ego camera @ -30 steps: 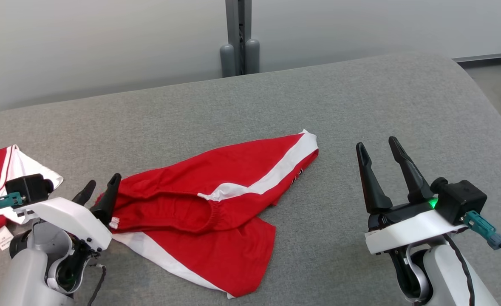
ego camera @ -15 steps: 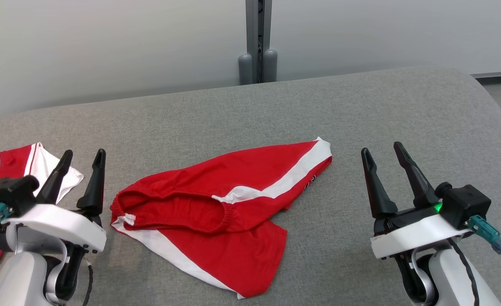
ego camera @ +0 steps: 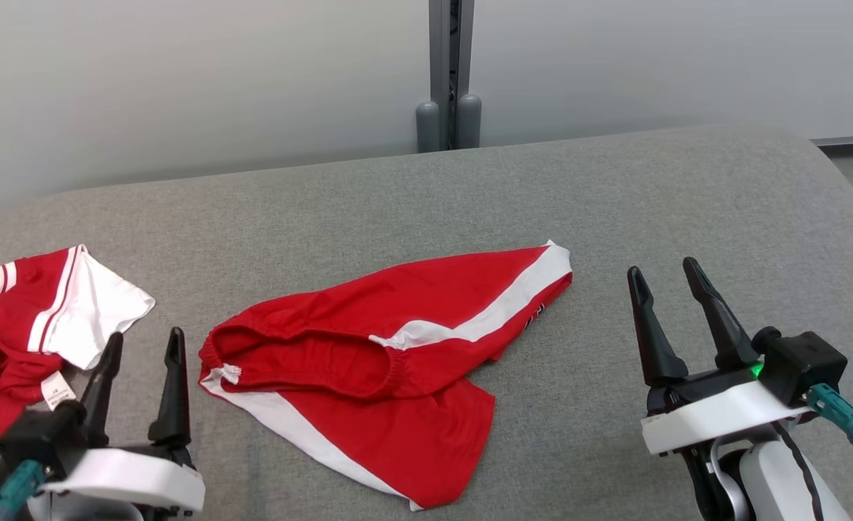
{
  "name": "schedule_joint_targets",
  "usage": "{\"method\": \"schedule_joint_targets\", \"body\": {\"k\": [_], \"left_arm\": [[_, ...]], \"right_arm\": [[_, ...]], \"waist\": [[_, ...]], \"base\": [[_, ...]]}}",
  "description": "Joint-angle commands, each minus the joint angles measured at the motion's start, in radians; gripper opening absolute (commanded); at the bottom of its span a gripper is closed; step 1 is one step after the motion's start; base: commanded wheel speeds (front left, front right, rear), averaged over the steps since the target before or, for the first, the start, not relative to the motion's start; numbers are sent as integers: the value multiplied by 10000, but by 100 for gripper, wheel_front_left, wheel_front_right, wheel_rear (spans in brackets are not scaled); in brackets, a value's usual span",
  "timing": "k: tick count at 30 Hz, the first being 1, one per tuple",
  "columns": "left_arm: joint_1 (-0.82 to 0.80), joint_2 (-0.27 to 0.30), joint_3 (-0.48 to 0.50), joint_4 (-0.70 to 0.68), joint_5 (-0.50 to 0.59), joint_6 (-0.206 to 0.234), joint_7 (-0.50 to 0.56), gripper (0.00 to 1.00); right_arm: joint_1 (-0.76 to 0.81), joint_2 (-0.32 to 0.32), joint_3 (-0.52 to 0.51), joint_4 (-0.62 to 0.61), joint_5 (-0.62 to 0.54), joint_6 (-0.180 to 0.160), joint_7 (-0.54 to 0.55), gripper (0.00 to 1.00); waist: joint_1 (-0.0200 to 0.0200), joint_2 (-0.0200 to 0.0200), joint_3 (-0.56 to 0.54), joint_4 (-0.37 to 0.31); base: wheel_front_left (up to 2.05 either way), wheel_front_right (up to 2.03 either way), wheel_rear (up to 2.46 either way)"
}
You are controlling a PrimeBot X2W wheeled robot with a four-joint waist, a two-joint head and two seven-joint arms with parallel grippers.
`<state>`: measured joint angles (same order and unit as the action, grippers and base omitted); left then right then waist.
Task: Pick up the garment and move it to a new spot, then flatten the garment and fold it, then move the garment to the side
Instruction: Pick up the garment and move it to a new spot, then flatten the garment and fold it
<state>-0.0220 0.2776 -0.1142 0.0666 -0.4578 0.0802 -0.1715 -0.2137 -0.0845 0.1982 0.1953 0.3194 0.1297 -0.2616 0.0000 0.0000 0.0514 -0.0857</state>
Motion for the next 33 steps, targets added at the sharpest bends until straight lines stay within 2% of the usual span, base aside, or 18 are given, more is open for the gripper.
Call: {"method": "schedule_joint_targets", "body": {"k": [1, 9, 19, 33], "left_arm": [[171, -36, 15, -61, 93, 141, -93, 100], [639, -301, 112, -309, 543, 808, -622, 100], [832, -565, 107, -172, 552, 776, -842, 100], [683, -545, -47, -104, 527, 781, -782, 100]], "right_arm": [[106, -26, -63, -62, -32, 19, -51, 100], [377, -8, -183, -182, -84, 19, -51, 100], [561, -22, -113, -291, -68, 19, -51, 100], [472, -6, -37, -180, -30, 19, -51, 100]], "waist": [[0, 0, -22, 21], [0, 0, -59, 98], [0, 0, -101, 82], [0, 0, -131, 100]], "base": [[0, 0, 0], [0, 0, 0], [0, 0, 0], [0, 0, 0]]}}
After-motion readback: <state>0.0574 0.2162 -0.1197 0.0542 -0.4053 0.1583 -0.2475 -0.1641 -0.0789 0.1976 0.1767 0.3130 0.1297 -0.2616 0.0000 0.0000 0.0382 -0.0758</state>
